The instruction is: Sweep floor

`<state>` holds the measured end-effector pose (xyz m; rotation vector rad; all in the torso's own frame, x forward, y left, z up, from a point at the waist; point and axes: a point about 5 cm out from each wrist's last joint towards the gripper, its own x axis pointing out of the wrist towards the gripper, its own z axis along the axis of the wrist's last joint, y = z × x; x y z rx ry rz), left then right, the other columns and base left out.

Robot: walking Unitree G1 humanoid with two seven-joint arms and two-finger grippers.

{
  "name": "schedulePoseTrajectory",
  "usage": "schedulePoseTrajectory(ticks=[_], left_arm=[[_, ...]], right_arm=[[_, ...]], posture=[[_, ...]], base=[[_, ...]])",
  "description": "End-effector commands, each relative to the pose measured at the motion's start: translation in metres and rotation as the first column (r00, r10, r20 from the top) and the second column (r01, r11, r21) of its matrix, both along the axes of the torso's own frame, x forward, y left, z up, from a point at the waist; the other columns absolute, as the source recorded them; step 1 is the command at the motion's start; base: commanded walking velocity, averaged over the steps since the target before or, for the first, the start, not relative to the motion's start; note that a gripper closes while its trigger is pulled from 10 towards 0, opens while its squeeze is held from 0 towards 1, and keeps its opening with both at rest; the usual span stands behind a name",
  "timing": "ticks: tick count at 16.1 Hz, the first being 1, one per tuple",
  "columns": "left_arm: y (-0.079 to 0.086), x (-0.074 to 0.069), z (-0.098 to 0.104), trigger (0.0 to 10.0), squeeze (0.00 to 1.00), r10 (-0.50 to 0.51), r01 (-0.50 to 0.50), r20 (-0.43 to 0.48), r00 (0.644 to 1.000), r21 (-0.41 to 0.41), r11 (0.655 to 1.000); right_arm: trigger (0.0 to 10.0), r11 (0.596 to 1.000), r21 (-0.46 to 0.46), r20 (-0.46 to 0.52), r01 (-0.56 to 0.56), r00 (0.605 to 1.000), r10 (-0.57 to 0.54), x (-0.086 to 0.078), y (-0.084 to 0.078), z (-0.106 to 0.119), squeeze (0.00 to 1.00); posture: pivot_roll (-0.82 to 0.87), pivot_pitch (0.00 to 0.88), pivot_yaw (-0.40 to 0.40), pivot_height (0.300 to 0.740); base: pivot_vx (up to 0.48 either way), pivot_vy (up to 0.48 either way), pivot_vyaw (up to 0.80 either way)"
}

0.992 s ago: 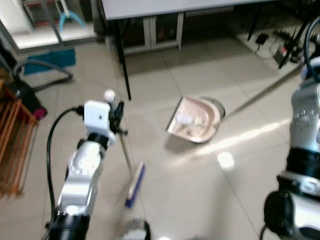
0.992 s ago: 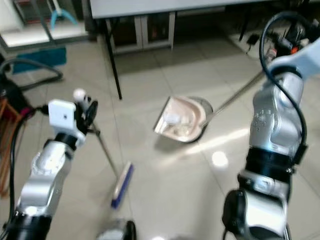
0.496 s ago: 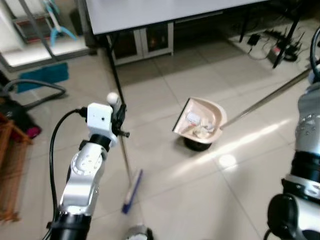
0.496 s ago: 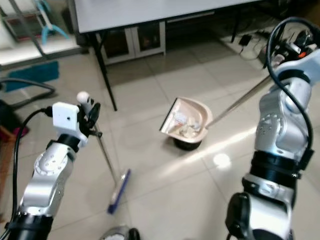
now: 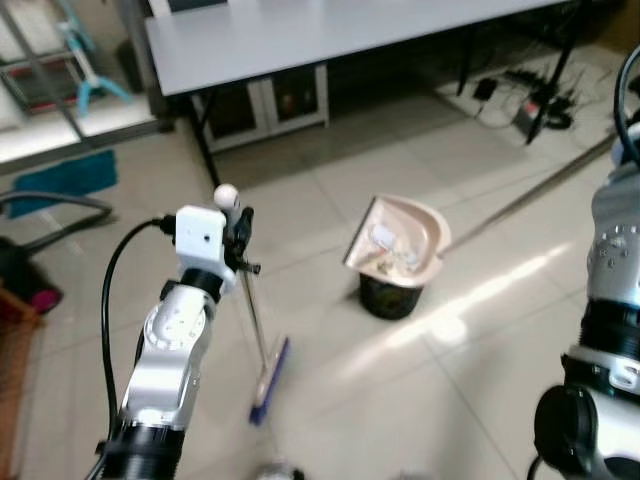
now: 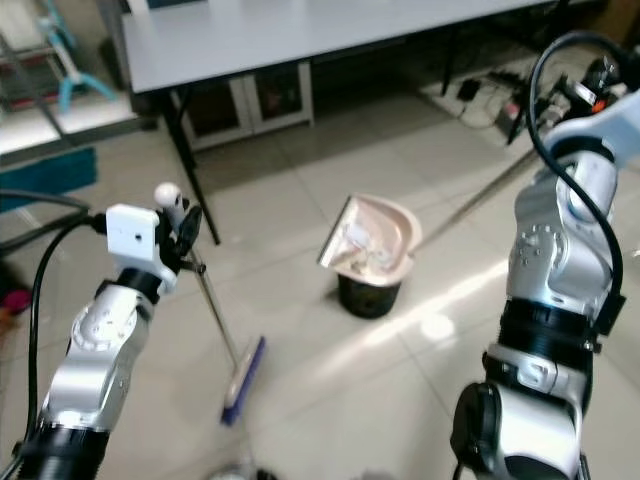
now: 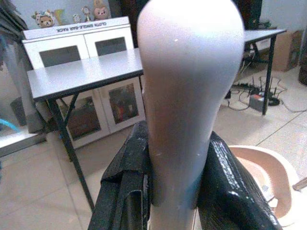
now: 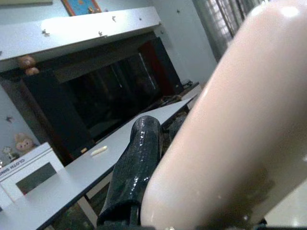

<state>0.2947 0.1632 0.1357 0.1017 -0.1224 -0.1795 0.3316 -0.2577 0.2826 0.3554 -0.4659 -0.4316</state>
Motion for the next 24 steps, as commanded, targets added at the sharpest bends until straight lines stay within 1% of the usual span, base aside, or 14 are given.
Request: schedulePoseTrajectory(ticks=[1,3,6,10,12,14,16,21,22,24], left_arm=[[0.005,0.002,0.007,10.0,0.0,0.015,-0.015,0.033,0.999,0.021,1.0],[0.005,0.002,0.006,10.0,0.0,0.014,-0.014,0.03,0.999,0.02,1.0],[0.002,0.003,0.005,10.0,0.0,0.007,-0.007,0.031,0.999,0.017,1.0],[0.004,0.004,0.005,10.0,0.0,0.009,-0.01,0.031,0.999,0.02,1.0],[0.004,0.005,0.005,10.0,0.0,0.01,-0.01,0.032,0.999,0.022,1.0],[0.004,0.005,0.005,10.0,0.0,0.008,-0.009,0.032,0.999,0.02,1.0],[0.005,0.006,0.004,10.0,0.0,0.013,-0.013,0.027,1.0,0.008,1.0],[0.005,0.006,0.004,10.0,0.0,0.016,-0.016,0.023,1.0,0.002,1.0],[0.007,0.007,0.004,10.0,0.0,0.034,-0.034,0.021,0.999,-0.02,0.999],[0.008,0.008,0.003,10.0,0.0,0.039,-0.039,0.001,0.999,-0.017,0.999]], right_arm=[[10.0,1.0,-0.009,0.08,-0.019,0.997,0.019,-0.003,0.005,0.018,0.0],[10.0,1.0,-0.014,0.092,-0.016,0.996,0.017,-0.004,0.003,0.02,0.0],[10.0,0.999,-0.021,0.09,-0.031,0.995,0.033,-0.003,0.005,0.018,0.0],[10.0,0.999,-0.018,0.08,-0.052,0.995,0.053,-0.001,0.007,0.015,0.0],[10.0,0.997,-0.044,0.071,-0.055,0.996,0.058,0.0,0.009,0.014,0.0],[10.0,0.997,-0.043,0.068,-0.063,0.995,0.066,0.001,0.011,0.013,0.0],[10.0,0.994,-0.071,0.064,-0.084,0.994,0.088,0.002,0.015,0.013,0.0],[10.0,0.994,-0.071,0.069,-0.079,0.994,0.084,0.001,0.012,0.014,0.0],[10.0,0.994,-0.071,0.071,-0.079,0.994,0.084,0.001,0.013,0.015,0.0],[10.0,0.994,-0.07,0.073,-0.081,0.994,0.086,0.001,0.013,0.015,0.0]], posture=[[-0.01,0.051,0.066,0.74],[-0.01,0.051,0.068,0.74],[-0.01,0.051,0.07,0.74],[-0.01,0.048,0.071,0.74],[-0.01,0.045,0.073,0.74],[-0.01,0.044,0.074,0.74],[-0.01,0.039,0.075,0.74],[-0.01,0.04,0.075,0.74],[-0.01,0.04,0.075,0.74],[-0.01,0.041,0.074,0.74]], base=[[0.39,0.0,-0.8],[0.392,0.0,-0.8],[0.385,0.0,0.0],[0.382,0.0,0.0],[0.379,0.0,0.0],[0.382,0.0,0.0],[0.375,0.0,0.0],[0.359,0.0,0.0],[0.0,0.0,0.0],[0.0,0.0,0.0]])
